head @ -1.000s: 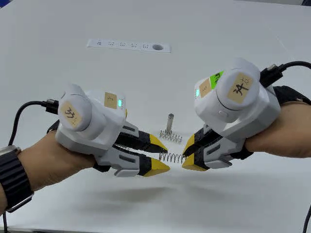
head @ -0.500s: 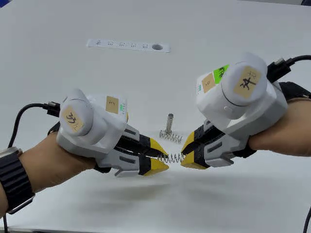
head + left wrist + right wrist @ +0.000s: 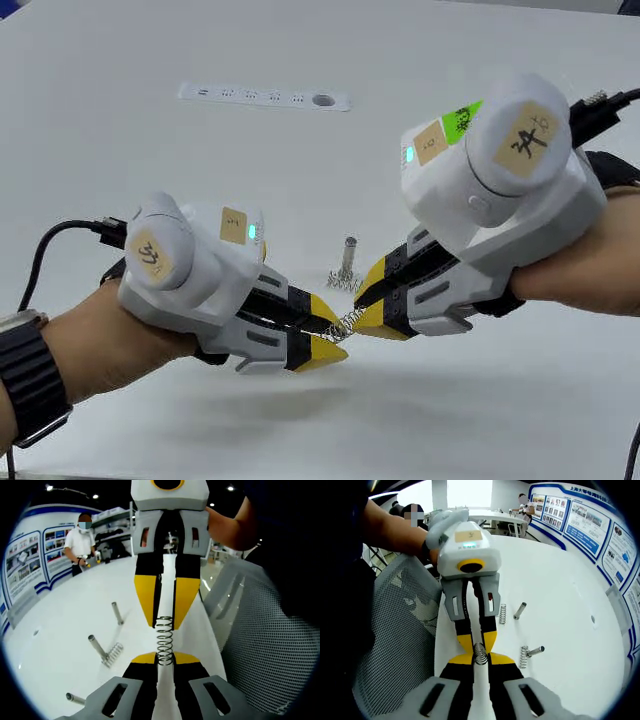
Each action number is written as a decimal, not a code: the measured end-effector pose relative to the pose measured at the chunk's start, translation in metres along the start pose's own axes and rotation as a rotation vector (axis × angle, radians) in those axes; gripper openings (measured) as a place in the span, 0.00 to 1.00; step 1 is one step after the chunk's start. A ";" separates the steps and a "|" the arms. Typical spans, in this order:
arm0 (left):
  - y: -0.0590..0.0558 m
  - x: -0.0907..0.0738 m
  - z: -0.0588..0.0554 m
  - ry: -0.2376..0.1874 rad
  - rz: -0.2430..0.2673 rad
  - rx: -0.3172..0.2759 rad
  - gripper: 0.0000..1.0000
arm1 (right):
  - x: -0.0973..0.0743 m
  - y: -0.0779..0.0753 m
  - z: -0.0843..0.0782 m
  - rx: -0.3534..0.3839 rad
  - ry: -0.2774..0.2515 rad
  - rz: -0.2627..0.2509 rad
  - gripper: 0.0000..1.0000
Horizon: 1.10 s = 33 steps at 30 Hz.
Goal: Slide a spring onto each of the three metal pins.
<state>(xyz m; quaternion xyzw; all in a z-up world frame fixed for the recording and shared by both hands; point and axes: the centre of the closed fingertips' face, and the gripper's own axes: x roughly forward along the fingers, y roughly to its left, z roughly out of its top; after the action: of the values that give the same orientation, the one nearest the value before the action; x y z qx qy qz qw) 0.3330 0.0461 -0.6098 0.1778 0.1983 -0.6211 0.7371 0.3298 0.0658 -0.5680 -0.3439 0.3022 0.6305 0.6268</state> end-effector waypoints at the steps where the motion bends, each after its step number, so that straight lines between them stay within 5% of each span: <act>1: 0.000 0.000 0.001 -0.002 -0.001 0.001 0.11 | 0.000 0.000 0.001 -0.006 0.000 -0.001 0.11; 33: -0.001 0.000 0.010 -0.037 0.002 0.010 0.11 | 0.008 0.003 -0.004 0.027 0.025 0.028 0.12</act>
<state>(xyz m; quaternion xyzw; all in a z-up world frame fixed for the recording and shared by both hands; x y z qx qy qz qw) 0.3324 0.0408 -0.6013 0.1705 0.1814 -0.6245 0.7403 0.3272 0.0674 -0.5772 -0.3390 0.3236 0.6306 0.6187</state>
